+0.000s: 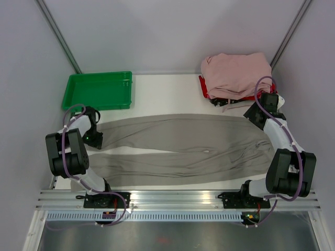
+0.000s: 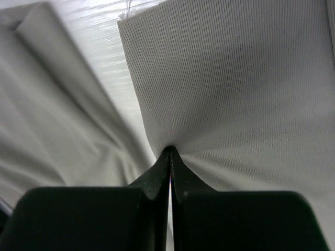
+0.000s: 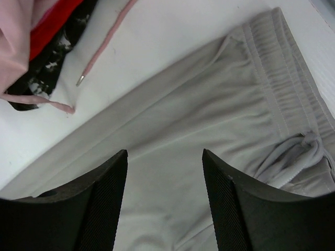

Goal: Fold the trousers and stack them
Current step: Flatten the trousers out

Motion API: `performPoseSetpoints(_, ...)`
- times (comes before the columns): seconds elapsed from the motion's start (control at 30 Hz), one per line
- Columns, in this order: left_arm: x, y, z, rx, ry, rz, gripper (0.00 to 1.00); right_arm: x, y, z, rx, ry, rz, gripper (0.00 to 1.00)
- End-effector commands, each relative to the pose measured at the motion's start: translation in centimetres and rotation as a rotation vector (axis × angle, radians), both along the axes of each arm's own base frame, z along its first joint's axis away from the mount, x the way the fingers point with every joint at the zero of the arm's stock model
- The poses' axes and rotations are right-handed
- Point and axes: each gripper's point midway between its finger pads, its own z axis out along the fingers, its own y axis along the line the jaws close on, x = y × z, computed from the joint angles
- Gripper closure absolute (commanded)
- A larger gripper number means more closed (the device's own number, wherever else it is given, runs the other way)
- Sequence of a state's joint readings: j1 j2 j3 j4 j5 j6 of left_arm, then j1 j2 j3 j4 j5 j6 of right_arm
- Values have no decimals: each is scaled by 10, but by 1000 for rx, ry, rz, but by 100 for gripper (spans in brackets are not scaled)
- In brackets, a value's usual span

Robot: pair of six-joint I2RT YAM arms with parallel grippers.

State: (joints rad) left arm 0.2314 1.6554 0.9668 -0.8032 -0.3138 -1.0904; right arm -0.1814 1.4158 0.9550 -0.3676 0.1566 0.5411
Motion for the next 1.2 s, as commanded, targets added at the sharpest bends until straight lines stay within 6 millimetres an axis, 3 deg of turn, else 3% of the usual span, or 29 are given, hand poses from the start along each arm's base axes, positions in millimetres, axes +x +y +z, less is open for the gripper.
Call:
performPoseSetpoints(0.0,-28,6,10,40,35,56,98,-15,-3,4,-26,8,-12,34)
performPoseSetpoints(0.17,15,31,43,118,-97,-78,98,-16,-11,3,-53,21,-37,28)
performPoseSetpoints(0.3,75,49,89,192,-237,-236,92,-4,-24,-3,-74,79,-45,28)
performPoseSetpoints(0.33,88,50,95,198,-282,-256,86,-2,-27,-4,-78,82,-44,29)
performPoseSetpoints(0.37,96,51,97,200,-297,-270,73,2,-33,-4,-80,72,-57,29)
performPoseSetpoints(0.47,115,50,100,189,-356,-279,44,12,-42,-10,-60,52,-84,30)
performPoseSetpoints(0.53,121,45,96,153,-376,-269,43,19,-44,-12,-42,46,-89,31)
performPoseSetpoints(0.67,123,35,75,72,-363,-225,43,29,-44,-12,-17,21,-109,31)
performPoseSetpoints(0.83,108,32,56,-2,-357,-151,42,33,-42,-13,8,3,-131,31)
performPoseSetpoints(0.97,80,50,38,-74,-358,-34,41,33,-43,-16,8,0,-141,31)
performPoseSetpoints(1.17,69,67,43,-38,-388,-7,41,37,-42,-24,19,3,-130,31)
